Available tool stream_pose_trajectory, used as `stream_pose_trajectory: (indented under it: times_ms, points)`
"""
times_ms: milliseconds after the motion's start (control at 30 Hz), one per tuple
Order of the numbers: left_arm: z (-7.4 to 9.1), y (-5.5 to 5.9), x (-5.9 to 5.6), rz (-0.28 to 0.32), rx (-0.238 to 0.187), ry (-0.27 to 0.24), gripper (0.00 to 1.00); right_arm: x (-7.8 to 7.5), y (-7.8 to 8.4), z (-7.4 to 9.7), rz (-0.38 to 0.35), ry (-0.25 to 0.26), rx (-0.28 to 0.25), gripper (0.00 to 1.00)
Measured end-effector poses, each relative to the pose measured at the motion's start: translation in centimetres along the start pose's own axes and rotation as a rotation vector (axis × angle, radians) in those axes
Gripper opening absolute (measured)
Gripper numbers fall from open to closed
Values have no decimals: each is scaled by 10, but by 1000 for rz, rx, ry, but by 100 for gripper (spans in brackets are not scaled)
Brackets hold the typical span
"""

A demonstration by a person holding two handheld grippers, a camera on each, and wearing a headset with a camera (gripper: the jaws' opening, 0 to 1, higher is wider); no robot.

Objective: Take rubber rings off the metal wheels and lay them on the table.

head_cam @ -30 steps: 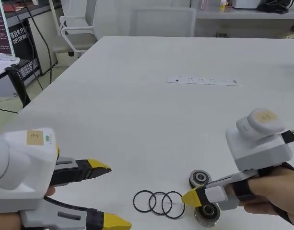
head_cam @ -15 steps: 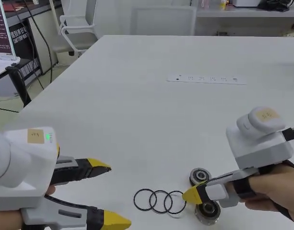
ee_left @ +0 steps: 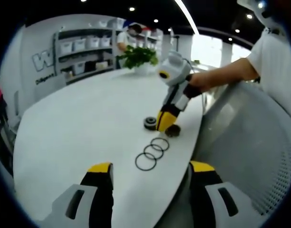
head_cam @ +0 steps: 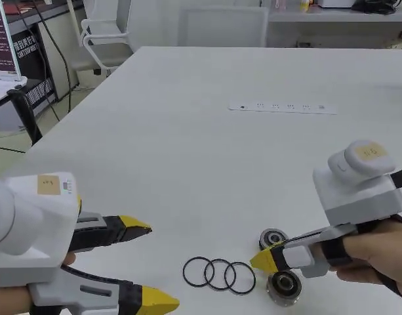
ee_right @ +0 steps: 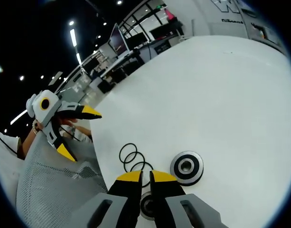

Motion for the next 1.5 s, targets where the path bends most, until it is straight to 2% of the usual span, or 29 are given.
stream_pose_trajectory:
  times_ms: [233,467,600,967,1100,1333,1500]
  points:
    - [0,0,0,0,2,1,65,3,-9,8,50,9,-45,6]
    - [-1,1,-1,1,5,5,65,0,-16,16,51,12,-91,8]
    - [-1,1,-1,1,8,8,65,0,-21,21,83,18,-121,14]
    - [-1,0,-2,6,1,10,65,-5,-31,36,117,31,-195,19]
    - [-1,-1,-1,12,-8,9,65,-7,-36,41,133,39,-231,26]
    - [0,-1,-1,12,-9,8,65,-15,-37,47,158,75,-245,34]
    - [1,-6,-1,22,-37,8,65,-22,-35,51,174,100,-238,37]
Point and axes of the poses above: the centre of the closed fingertips' face, and the gripper's own axes: z roughly backward along the fingers, x roughly to its left, y roughly out of its underside, the point moved 5 cm from there along z, roughly backward along the fingers, and after that the axes turned 3 degrees about -z, right-handed, at the moved point
